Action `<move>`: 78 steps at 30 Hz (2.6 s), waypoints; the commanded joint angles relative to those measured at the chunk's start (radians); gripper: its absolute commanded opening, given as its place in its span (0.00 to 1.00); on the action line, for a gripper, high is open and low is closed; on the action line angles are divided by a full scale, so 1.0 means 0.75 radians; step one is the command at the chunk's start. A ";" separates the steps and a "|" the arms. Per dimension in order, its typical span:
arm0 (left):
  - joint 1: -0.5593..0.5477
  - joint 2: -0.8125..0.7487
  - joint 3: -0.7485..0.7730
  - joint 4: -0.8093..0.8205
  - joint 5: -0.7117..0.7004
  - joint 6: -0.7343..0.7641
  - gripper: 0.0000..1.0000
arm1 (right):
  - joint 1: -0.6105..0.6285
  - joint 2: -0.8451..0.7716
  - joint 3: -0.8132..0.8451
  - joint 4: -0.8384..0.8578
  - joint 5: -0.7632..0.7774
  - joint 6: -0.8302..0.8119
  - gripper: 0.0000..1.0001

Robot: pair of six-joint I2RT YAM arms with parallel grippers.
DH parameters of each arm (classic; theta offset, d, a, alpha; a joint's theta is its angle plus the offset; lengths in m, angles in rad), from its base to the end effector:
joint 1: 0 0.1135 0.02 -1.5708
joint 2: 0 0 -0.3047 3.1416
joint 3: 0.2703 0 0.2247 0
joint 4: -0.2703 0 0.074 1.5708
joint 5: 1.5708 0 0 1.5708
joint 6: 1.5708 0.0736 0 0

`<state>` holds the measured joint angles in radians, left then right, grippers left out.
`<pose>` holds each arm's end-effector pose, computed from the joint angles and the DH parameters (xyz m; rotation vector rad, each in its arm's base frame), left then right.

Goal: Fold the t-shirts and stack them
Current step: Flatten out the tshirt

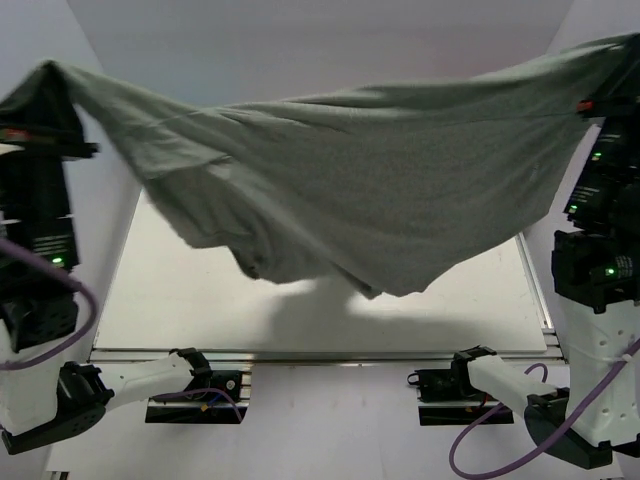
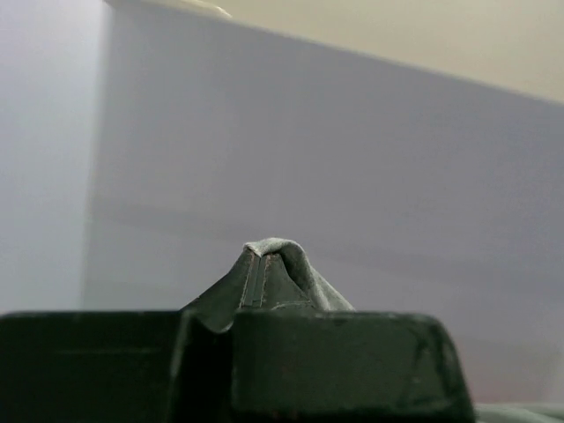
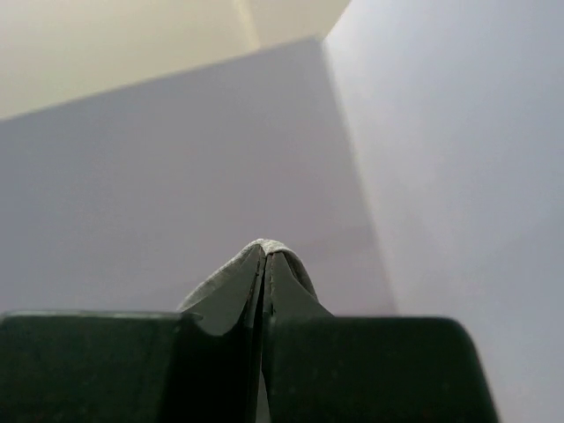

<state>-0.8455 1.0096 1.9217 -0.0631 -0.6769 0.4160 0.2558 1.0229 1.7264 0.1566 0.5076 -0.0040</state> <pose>0.0542 0.0083 0.6780 -0.1131 0.9400 -0.1528 0.0844 -0.0149 0.6643 0.3912 0.7512 0.0562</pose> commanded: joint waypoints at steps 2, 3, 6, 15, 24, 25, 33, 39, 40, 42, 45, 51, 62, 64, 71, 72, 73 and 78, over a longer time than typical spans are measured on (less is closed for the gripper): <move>0.007 0.030 0.139 0.243 -0.266 0.281 0.00 | -0.002 0.039 0.114 0.195 0.254 -0.380 0.00; 0.007 0.049 0.140 0.282 -0.304 0.328 0.00 | -0.002 0.041 0.122 0.206 0.274 -0.408 0.00; 0.007 0.081 0.192 0.375 -0.363 0.490 0.00 | -0.004 0.037 0.124 0.255 0.332 -0.518 0.00; 0.007 0.129 0.354 0.250 -0.237 0.490 0.00 | 0.001 -0.067 0.130 0.180 0.211 -0.473 0.00; 0.007 0.102 0.350 0.158 -0.141 0.341 0.00 | -0.002 -0.118 0.157 0.084 0.115 -0.424 0.00; 0.007 0.102 0.362 0.144 -0.141 0.341 0.00 | 0.001 -0.124 0.159 0.072 0.115 -0.430 0.00; 0.007 -0.061 0.309 -0.046 0.041 0.051 0.00 | -0.004 -0.222 0.146 0.039 0.080 -0.420 0.00; 0.019 -0.103 0.379 -0.202 0.148 -0.057 0.00 | -0.004 -0.263 0.195 -0.047 0.025 -0.365 0.00; 0.019 -0.084 0.393 -0.224 0.172 -0.058 0.00 | -0.002 -0.272 0.204 -0.057 0.009 -0.357 0.00; 0.019 -0.064 0.405 -0.255 0.197 -0.070 0.00 | -0.004 -0.276 0.210 -0.070 0.000 -0.340 0.00; 0.019 -0.025 0.393 -0.239 0.197 -0.070 0.00 | -0.004 -0.274 0.196 -0.070 -0.012 -0.332 0.00; 0.019 0.106 0.212 0.147 -0.056 0.183 0.00 | 0.001 -0.172 0.061 -0.008 0.072 -0.363 0.00; 0.115 0.476 -0.314 1.068 -0.341 0.779 0.00 | -0.012 0.268 -0.409 0.118 0.326 -0.185 0.00; 0.168 0.503 -0.471 1.145 -0.374 0.736 0.00 | -0.016 0.311 -0.463 0.088 0.244 -0.063 0.00; 0.581 0.883 -0.558 0.656 -0.453 0.036 0.00 | -0.032 0.604 -0.613 0.080 0.115 0.122 0.00; 0.618 0.938 -0.536 0.566 -0.401 -0.150 0.00 | -0.038 0.695 -0.574 0.063 0.115 0.126 0.00; 0.655 0.999 -0.462 0.391 -0.372 -0.239 0.00 | -0.048 0.797 -0.509 0.029 0.141 0.124 0.00; 0.849 1.377 -0.174 0.140 -0.194 -0.495 0.00 | -0.089 1.125 -0.192 -0.186 0.188 0.150 0.00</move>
<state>-0.2661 1.9709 1.6737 0.2348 -0.9127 0.2588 0.2096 1.8080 1.4715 0.0879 0.6106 0.0669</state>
